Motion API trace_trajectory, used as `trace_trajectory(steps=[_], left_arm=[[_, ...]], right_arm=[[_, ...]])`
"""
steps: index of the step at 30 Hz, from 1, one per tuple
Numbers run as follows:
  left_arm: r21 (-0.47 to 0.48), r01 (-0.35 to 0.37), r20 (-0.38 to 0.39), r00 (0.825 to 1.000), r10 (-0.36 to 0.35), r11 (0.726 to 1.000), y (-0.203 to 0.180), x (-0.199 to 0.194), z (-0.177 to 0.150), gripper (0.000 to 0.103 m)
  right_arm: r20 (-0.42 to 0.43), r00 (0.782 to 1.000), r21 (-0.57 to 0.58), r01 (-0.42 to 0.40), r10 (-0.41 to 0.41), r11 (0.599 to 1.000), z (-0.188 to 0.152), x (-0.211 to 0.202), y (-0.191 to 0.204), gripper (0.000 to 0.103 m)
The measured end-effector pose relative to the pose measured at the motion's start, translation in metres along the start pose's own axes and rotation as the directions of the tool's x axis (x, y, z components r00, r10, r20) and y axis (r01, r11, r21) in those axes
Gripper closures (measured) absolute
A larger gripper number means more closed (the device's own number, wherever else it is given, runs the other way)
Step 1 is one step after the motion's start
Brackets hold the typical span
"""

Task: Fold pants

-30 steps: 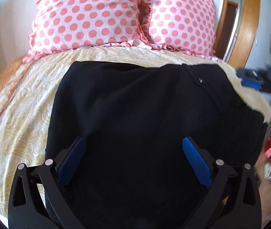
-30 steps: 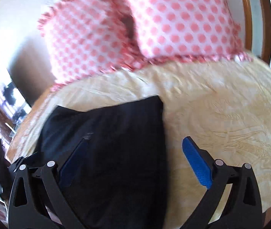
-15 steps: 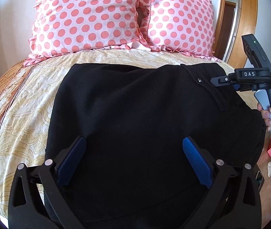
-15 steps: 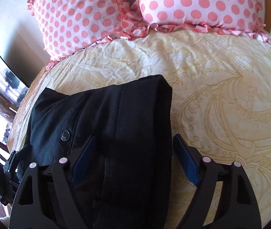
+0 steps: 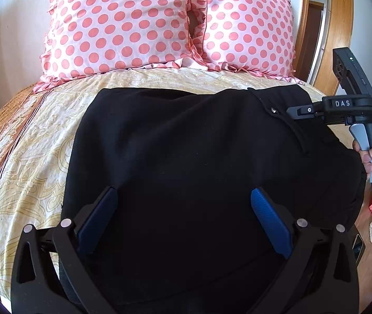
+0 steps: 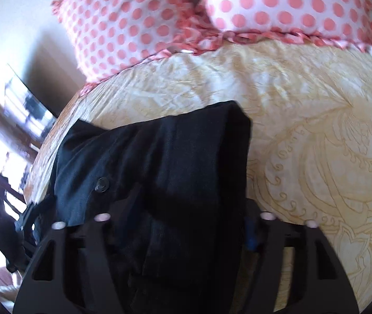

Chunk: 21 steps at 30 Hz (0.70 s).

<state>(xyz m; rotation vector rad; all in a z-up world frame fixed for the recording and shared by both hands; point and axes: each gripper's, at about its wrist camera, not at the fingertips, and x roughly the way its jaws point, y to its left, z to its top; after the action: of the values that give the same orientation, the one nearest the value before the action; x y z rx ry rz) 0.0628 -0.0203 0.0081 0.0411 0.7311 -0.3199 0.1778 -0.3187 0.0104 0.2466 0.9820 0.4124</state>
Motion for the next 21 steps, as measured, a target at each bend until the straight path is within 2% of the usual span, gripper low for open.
trace_trajectory(steps=[2,5,8,12,14,16,18,19,21], left_arm=[[0.001,-0.001,-0.001,1.000,0.001,1.000,0.000,0.000,0.000,0.002],[0.003,-0.004,-0.002,1.000,0.004,1.000,0.001,0.001,0.001,0.002],[0.004,-0.007,-0.001,1.000,0.007,1.000,0.001,0.002,0.001,0.002],[0.005,-0.003,0.009,1.000,0.003,1.000,0.003,0.002,0.001,0.002],[-0.005,0.016,0.007,1.000,-0.016,1.000,0.005,-0.003,0.001,0.003],[-0.041,0.077,0.031,0.997,-0.076,0.996,0.017,-0.018,0.010,0.004],[-0.088,0.085,0.075,0.994,-0.079,0.993,0.035,-0.032,0.023,0.004],[-0.120,0.083,0.091,0.993,-0.073,0.989,0.047,-0.037,0.031,0.004],[-0.193,0.101,0.089,0.992,-0.085,0.976,0.075,-0.037,0.046,0.005]], right_arm=[[0.024,1.000,-0.031,0.007,-0.006,0.999,-0.001,-0.007,0.007,0.059],[0.045,0.999,-0.077,0.025,-0.022,0.997,-0.002,-0.012,0.016,0.066],[0.048,0.998,-0.109,0.042,-0.037,0.993,-0.002,-0.013,0.024,0.067],[0.019,0.999,-0.068,0.035,-0.034,0.997,0.000,-0.005,0.015,0.066],[0.009,1.000,-0.045,0.023,-0.023,0.999,0.001,-0.002,0.011,0.059],[-0.001,1.000,-0.035,0.013,-0.013,0.999,0.002,0.001,0.008,0.056],[0.005,1.000,-0.043,0.006,-0.006,0.999,0.001,0.002,0.008,0.057],[0.009,1.000,-0.050,0.003,-0.002,0.999,0.000,0.002,0.009,0.061],[0.019,1.000,-0.067,0.004,-0.003,0.998,-0.002,0.000,0.012,0.066]])
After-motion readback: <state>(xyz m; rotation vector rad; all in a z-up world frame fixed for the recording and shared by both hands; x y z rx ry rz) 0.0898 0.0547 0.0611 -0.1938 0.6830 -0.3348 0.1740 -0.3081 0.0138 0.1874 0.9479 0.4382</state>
